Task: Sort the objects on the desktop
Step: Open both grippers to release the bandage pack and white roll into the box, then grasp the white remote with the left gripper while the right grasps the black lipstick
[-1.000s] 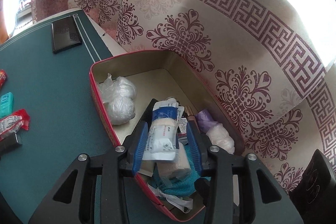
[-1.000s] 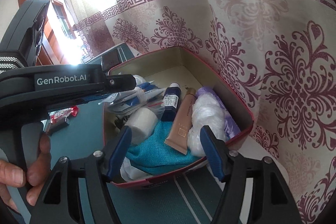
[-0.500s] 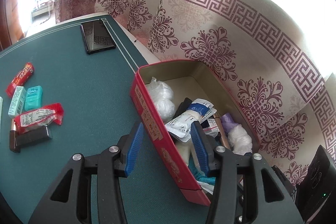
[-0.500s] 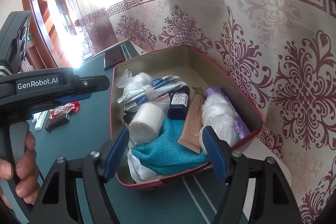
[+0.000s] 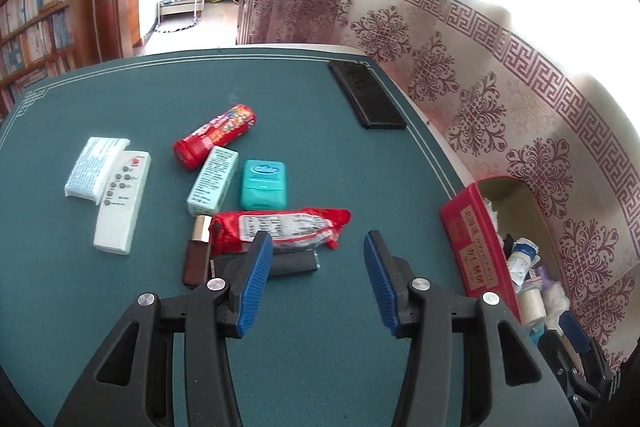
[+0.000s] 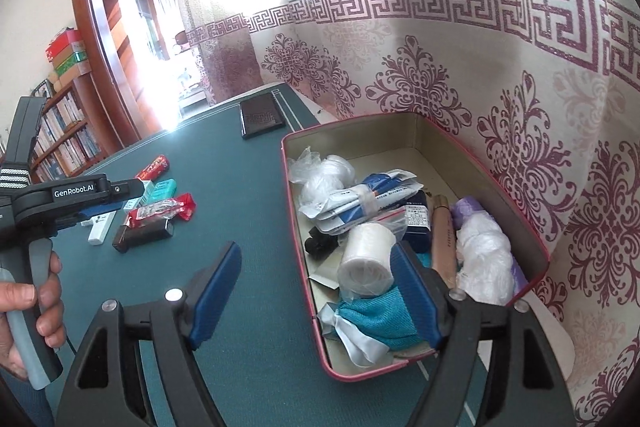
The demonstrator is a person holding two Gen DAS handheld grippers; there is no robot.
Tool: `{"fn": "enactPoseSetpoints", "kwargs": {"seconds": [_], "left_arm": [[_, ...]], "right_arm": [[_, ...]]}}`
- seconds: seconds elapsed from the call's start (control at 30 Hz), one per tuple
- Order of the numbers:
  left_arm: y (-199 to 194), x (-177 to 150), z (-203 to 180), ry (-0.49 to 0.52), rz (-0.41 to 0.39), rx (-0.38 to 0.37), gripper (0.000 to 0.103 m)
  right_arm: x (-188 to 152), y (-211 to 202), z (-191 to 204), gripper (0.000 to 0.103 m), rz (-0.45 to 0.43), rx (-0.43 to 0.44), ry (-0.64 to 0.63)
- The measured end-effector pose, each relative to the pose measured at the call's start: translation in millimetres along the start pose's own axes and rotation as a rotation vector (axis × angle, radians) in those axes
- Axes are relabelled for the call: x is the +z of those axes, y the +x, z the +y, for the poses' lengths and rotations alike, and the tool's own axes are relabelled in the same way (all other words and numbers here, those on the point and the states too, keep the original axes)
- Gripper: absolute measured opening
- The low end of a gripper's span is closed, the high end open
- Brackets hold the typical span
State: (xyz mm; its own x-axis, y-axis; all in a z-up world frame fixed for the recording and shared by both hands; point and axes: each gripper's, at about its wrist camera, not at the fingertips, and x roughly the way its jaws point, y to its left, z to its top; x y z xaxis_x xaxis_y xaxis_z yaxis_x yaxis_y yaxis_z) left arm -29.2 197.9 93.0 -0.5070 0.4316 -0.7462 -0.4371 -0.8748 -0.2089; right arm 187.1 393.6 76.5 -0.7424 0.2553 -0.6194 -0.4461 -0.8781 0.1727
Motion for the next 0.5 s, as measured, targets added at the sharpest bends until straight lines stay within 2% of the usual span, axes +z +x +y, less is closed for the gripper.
{"fn": "enactPoseSetpoints", "kwargs": {"seconds": [0.03,0.1,0.37,0.5], "left_arm": [[0,2,13,-0.022,-0.006,0.027,0.061],[-1,4,38,-0.066,-0.018,0.064,0.066],[10,7,117,-0.222,-0.017,0.201,0.066],[18,4,136,-0.255,-0.011,0.202,0.066]], "right_arm": [[0,1,5,0.081,0.002,0.005,-0.01],[1,4,15,0.081,0.006,0.015,-0.029],[-1,16,48,0.081,0.032,0.045,-0.1],[-3,25,63,0.082,0.05,0.06,-0.131]]}}
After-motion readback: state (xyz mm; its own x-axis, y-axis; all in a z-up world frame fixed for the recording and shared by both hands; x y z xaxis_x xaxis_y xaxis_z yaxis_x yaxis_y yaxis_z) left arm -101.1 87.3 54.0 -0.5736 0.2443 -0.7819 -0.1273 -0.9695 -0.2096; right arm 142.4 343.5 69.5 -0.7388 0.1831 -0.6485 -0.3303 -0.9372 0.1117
